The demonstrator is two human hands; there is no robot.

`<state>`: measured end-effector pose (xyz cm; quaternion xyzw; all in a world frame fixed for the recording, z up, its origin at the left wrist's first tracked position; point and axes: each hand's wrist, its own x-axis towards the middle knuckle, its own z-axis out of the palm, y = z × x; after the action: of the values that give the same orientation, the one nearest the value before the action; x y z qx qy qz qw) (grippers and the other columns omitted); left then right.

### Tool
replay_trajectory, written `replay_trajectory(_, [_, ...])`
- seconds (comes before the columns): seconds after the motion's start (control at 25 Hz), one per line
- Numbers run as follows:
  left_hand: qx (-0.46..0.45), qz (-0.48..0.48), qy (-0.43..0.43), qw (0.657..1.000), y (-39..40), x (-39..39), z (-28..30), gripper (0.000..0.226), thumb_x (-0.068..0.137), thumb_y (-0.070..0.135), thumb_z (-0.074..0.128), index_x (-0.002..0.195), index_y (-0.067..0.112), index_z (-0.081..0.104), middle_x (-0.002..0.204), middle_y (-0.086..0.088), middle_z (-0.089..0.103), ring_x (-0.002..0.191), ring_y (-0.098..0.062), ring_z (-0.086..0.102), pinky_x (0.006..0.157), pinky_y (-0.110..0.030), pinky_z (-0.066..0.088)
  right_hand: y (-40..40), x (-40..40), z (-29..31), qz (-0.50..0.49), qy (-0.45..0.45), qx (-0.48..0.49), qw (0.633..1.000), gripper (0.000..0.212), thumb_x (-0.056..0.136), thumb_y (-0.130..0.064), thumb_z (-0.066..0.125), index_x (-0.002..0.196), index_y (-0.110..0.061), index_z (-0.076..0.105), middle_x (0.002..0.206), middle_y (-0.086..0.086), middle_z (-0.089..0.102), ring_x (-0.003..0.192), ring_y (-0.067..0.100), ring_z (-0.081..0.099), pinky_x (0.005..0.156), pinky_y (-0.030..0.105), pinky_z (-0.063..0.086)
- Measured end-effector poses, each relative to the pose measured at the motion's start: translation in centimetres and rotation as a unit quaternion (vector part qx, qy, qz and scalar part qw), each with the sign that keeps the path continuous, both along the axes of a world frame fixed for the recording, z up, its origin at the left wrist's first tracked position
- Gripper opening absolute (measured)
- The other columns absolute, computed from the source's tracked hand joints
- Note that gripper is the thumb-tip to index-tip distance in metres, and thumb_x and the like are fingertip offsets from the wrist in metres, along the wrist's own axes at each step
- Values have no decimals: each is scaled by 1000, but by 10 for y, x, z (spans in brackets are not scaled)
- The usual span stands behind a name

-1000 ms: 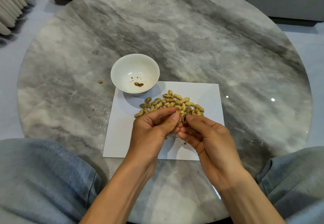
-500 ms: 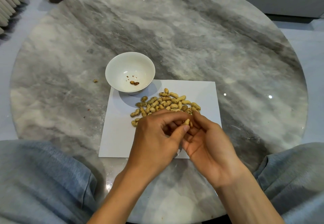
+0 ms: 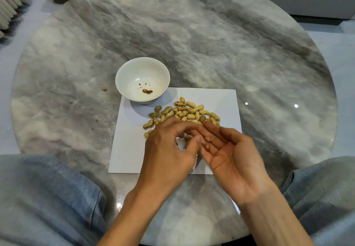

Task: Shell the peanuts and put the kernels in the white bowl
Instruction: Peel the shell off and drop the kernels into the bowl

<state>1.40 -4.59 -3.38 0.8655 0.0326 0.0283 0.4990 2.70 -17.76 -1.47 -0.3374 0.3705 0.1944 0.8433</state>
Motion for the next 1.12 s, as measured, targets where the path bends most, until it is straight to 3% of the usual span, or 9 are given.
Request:
replay_trajectory(0.24, [61, -140, -75, 985, -2, -1, -4, 18, 80, 11, 76, 95, 21, 78, 89, 11, 67, 81, 1, 58, 73, -3, 40, 1, -2, 4, 22, 3, 31, 999, 34, 98, -9, 40, 120, 4, 62, 112, 20, 73, 103, 25, 71, 96, 32, 52])
replay_trajectory(0.32, [64, -146, -77, 984, -2, 0, -6, 14, 82, 12, 71, 93, 18, 78, 88, 7, 68, 80, -2, 59, 72, -6, 43, 2, -2, 2, 20, -4, 39, 999, 34, 97, -1, 39, 123, 2, 61, 113, 17, 73, 103, 23, 73, 94, 30, 56])
replay_trajectory(0.48, [126, -156, -109, 974, -4, -1, -14, 17, 89, 17, 60, 90, 10, 75, 85, -1, 62, 81, -15, 59, 70, -27, 47, 4, -3, -3, 7, 2, 37, 999, 35, 96, 7, 42, 125, -2, 59, 115, 13, 73, 103, 19, 72, 81, 23, 60])
replay_trajectory(0.64, [165, -141, -173, 961, -9, -3, -19, 23, 94, 18, 52, 94, 7, 71, 86, -4, 59, 83, -18, 56, 69, -28, 48, 5, -3, -5, -29, 8, 56, 998, 38, 94, 12, 42, 127, 0, 58, 117, 17, 72, 107, 22, 69, 59, 19, 57])
replay_trajectory(0.72, [140, -133, -185, 964, -10, -3, -17, 21, 96, 19, 53, 94, 6, 70, 89, -4, 59, 84, -18, 55, 73, -23, 45, 5, -2, -3, -42, 3, 63, 997, 38, 93, 13, 43, 125, 1, 59, 114, 17, 72, 103, 22, 70, 55, 19, 54])
replay_trajectory(0.84, [69, -124, -162, 976, -10, -2, -11, 17, 96, 19, 57, 91, 8, 68, 90, 1, 61, 86, -13, 56, 76, -17, 43, 3, 0, 0, -58, 1, 60, 997, 29, 91, 10, 44, 109, 1, 65, 90, 14, 76, 79, 20, 73, 53, 21, 56])
replay_trajectory(1.04, [-109, -51, -32, 992, -8, -2, 0, 10, 93, 11, 65, 85, 17, 68, 78, 13, 68, 73, -3, 65, 67, -17, 50, 4, 1, -1, -56, 6, 11, 998, 19, 89, 2, 47, 96, -1, 65, 68, 9, 61, 61, 18, 62, 66, 30, 57])
replay_trajectory(1.12, [-158, -17, 22, 987, -8, -1, 5, 13, 93, 9, 67, 82, 16, 69, 72, 12, 68, 68, -1, 64, 65, -16, 49, 6, -1, -1, -25, 9, -28, 999, 19, 87, 1, 48, 96, -1, 65, 64, 6, 53, 56, 14, 50, 60, 27, 49])
